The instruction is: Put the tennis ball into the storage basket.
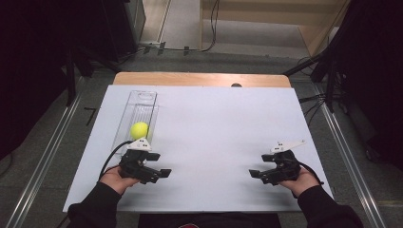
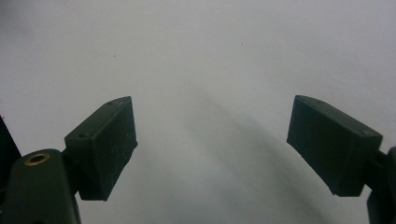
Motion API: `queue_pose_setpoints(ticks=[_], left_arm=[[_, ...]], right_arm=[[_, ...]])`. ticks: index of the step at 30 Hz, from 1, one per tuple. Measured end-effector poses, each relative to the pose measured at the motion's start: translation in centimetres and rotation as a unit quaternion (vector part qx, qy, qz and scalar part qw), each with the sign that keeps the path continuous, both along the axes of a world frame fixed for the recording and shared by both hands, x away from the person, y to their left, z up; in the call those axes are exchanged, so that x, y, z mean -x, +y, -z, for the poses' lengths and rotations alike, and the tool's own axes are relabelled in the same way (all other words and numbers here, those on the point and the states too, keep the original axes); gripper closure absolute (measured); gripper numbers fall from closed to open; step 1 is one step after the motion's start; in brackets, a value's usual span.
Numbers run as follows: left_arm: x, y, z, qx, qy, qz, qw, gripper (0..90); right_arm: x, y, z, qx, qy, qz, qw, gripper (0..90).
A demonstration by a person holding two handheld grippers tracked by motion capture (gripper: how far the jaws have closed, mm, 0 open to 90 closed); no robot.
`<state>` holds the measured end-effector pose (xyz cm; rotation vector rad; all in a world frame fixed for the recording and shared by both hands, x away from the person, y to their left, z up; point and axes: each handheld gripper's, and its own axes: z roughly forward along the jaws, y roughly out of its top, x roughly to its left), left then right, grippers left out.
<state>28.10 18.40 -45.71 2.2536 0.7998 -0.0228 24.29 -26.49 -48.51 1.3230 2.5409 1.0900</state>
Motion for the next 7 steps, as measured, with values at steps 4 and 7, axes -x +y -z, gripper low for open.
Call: queue_pose_setpoints(ticks=[4,7], left_arm=[[-0.01,0.02,0.00,-0.001,-0.001,0.002,1.0000,21.2],[-0.01,0.02,0.00,-0.001,-0.001,0.002,1.0000,21.2]], right_arm=[[-0.01,0.00,0.01,0.000,0.000,0.000,1.0000,13.7],[-0.02,0.01,0.03,0.001,0.000,-0.002,1.0000,13.7]])
